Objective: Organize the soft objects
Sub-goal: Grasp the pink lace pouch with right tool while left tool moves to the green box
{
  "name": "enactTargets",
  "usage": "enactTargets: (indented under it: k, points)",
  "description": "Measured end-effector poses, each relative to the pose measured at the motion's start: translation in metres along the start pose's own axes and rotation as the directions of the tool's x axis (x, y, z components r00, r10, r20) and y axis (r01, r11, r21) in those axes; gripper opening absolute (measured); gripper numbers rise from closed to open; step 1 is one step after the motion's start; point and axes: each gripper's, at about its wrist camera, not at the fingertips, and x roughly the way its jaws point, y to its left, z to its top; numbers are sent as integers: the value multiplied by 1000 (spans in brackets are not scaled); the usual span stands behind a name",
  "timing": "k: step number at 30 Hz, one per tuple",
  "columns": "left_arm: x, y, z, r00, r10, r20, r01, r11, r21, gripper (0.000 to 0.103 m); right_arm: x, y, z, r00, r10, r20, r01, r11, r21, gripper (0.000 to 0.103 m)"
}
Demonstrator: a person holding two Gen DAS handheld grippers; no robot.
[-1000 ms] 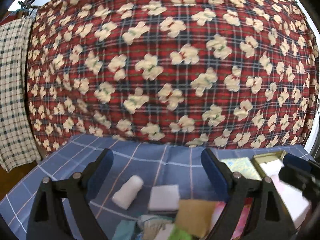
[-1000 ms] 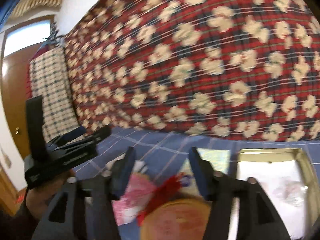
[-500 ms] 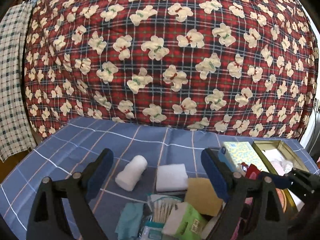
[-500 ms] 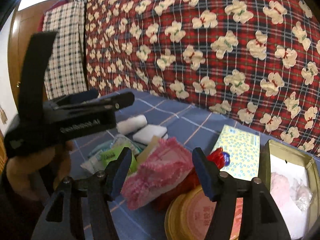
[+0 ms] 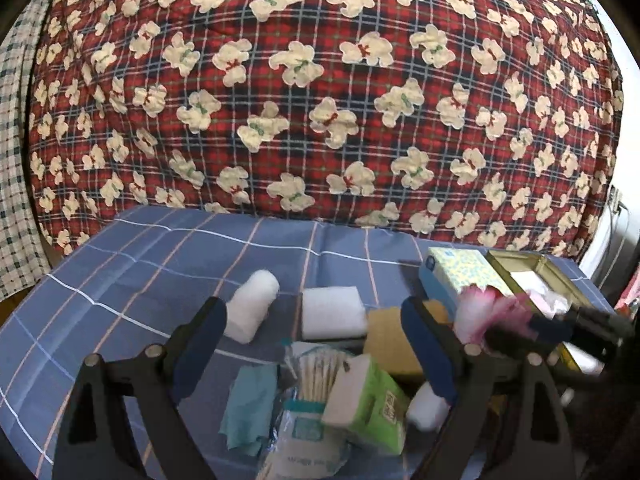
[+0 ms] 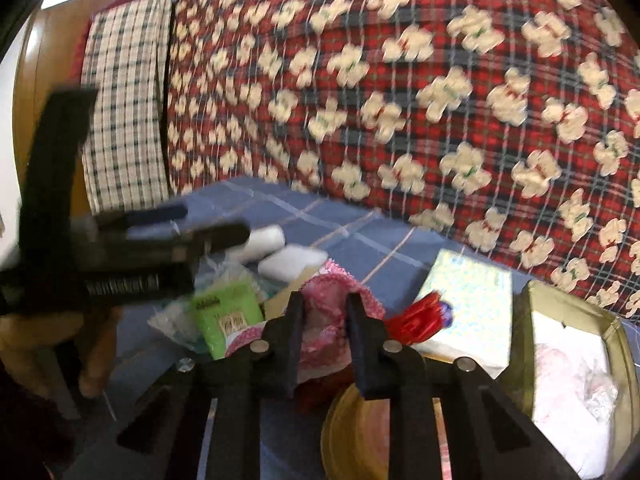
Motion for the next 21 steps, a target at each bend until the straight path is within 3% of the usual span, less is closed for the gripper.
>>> enactTargets:
  k: [4, 8, 9, 10, 11, 15, 21]
  points:
    - [-2, -11, -1, 999, -34, -3, 35, 998, 46, 80, -12, -5, 4, 998, -20, 55, 18, 999, 27, 22]
    - [4, -20, -7, 995, -71, -66, 76, 993, 88, 71, -10, -9, 4, 998, -28, 52, 25, 999, 47, 22]
    - [8, -22, -9, 994, -63, -92, 72, 993, 96, 62, -10, -9, 4, 998, -28, 53, 25, 998, 49, 22]
    - [11, -22, -11, 992, -55, -112, 67, 993, 99, 47, -10, -9, 4, 998, -29, 55, 26, 998, 50, 22]
    - [15, -21, -13, 989, -57, -139, 71, 993, 97, 42, -10, -9, 4, 998, -28, 56, 25, 998, 50, 22]
    - [23, -23, -22, 979, -70, -193, 91, 990, 105, 41, -10, -9, 3, 998, -27, 55, 25, 998, 51, 22]
    - [23, -28, -27, 976, -70, -204, 97, 987, 128, 45, -10, -8, 3, 998, -28, 55, 25, 998, 50, 22]
